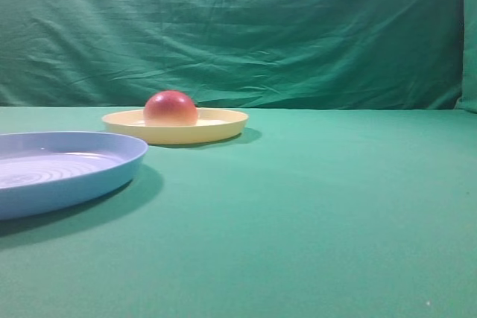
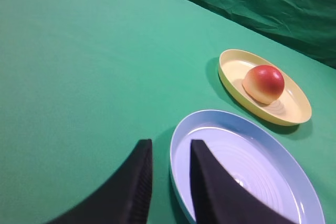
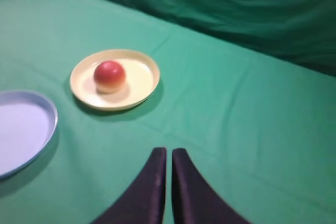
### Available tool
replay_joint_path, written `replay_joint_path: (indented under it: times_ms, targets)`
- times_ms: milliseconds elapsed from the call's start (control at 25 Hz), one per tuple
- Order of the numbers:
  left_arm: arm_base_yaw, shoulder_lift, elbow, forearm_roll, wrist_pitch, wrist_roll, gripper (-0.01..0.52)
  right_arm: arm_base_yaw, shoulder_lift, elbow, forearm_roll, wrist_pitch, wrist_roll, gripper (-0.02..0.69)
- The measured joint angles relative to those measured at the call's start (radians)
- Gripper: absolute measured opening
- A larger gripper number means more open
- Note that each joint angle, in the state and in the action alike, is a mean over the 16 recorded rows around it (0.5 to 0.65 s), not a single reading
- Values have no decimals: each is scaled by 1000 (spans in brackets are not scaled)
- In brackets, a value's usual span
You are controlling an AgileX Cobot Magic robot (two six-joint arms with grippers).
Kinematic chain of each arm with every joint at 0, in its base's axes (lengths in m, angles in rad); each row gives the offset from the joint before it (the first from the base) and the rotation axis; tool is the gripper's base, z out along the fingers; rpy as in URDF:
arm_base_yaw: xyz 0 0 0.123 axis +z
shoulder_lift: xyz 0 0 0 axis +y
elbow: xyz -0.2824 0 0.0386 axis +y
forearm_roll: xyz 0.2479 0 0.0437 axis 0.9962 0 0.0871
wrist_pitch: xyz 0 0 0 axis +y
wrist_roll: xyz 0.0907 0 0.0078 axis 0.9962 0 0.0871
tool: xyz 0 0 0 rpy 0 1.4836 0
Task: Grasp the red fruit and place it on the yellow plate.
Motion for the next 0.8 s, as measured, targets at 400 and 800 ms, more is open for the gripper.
replay_joint_path:
  times_ms: [400, 800]
  targets:
    - [0, 0, 0, 0, 0, 0, 157, -78, -237, 269, 1, -50, -1, 0]
    - [0, 0, 0, 0, 0, 0, 157, -85, -297, 369, 1, -53, -2, 0]
